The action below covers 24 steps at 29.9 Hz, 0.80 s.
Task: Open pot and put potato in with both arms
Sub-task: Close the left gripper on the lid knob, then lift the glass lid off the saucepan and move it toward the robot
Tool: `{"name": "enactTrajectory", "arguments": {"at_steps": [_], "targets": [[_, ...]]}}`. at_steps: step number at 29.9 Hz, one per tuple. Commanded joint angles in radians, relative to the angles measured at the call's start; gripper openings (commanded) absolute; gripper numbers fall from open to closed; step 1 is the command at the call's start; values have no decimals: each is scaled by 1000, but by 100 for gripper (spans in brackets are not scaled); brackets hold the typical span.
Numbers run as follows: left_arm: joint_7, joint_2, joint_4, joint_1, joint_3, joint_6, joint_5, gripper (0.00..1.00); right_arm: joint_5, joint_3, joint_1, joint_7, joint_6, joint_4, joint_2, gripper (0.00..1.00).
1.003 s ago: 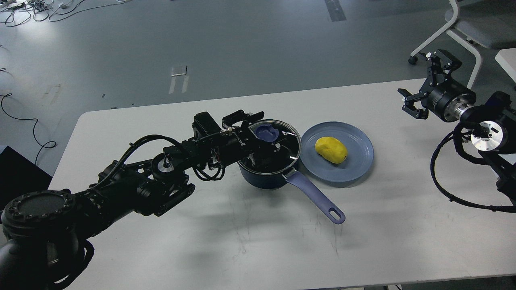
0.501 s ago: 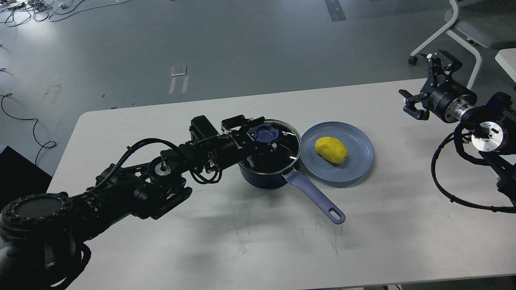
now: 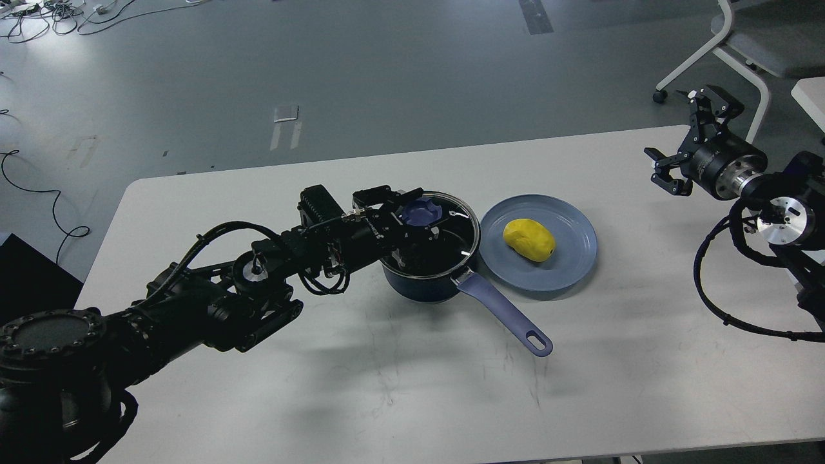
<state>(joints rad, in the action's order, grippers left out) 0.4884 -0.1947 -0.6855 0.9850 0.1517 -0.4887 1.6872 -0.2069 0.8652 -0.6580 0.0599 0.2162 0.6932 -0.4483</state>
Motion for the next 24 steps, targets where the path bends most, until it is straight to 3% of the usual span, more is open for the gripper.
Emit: {"name": "enactTrajectory", "arguments": {"at_steps": [1, 11, 18, 24], "targets": [[0, -22, -40, 3, -1, 0, 0, 53, 1, 0, 0, 1, 0, -4, 0, 100], [0, -127, -203, 93, -17, 0, -145, 53, 1, -2, -2, 1, 0, -4, 0, 100], [0, -253, -183, 147, -1, 0, -182, 53, 0, -3, -9, 1, 2, -1, 2, 100], [0, -321, -85, 25, 11, 0, -182, 53, 0, -5, -9, 1, 2, -1, 8, 100]]}}
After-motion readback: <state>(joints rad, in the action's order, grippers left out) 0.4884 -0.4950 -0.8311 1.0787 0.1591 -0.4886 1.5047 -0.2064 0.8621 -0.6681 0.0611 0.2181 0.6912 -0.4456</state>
